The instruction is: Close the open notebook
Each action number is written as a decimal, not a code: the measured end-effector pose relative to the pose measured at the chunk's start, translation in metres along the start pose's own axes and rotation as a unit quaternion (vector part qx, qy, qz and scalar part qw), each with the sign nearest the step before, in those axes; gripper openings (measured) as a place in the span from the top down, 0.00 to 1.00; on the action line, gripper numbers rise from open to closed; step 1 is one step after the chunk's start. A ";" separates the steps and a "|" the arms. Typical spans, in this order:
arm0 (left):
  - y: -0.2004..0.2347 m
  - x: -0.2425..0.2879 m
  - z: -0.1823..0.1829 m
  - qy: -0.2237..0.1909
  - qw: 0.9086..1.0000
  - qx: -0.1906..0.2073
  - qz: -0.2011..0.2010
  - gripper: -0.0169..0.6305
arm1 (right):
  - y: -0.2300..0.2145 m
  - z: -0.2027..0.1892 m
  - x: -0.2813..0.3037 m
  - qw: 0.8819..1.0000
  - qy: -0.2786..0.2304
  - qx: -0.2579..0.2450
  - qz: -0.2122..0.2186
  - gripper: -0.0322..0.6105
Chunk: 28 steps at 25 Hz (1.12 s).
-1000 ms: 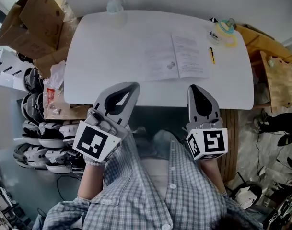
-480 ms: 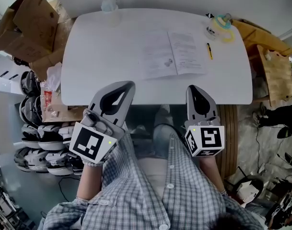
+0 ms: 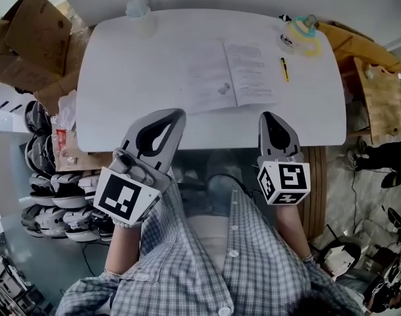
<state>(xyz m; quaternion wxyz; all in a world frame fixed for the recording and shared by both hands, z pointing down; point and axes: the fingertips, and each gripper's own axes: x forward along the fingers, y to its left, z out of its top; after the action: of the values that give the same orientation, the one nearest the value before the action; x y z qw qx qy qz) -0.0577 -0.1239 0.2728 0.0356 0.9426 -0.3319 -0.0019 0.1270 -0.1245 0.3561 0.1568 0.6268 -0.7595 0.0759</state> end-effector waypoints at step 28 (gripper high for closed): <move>0.032 0.096 -0.049 0.077 0.996 -0.038 0.013 0.97 | -0.039 -0.161 0.094 0.911 0.205 0.355 0.047 0.86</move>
<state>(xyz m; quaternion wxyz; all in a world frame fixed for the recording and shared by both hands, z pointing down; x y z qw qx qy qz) -0.0014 -0.2061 0.3263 0.0966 0.9335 -0.3404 0.0581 0.1726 -0.1693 0.5353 0.0724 0.5757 -0.6619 0.4746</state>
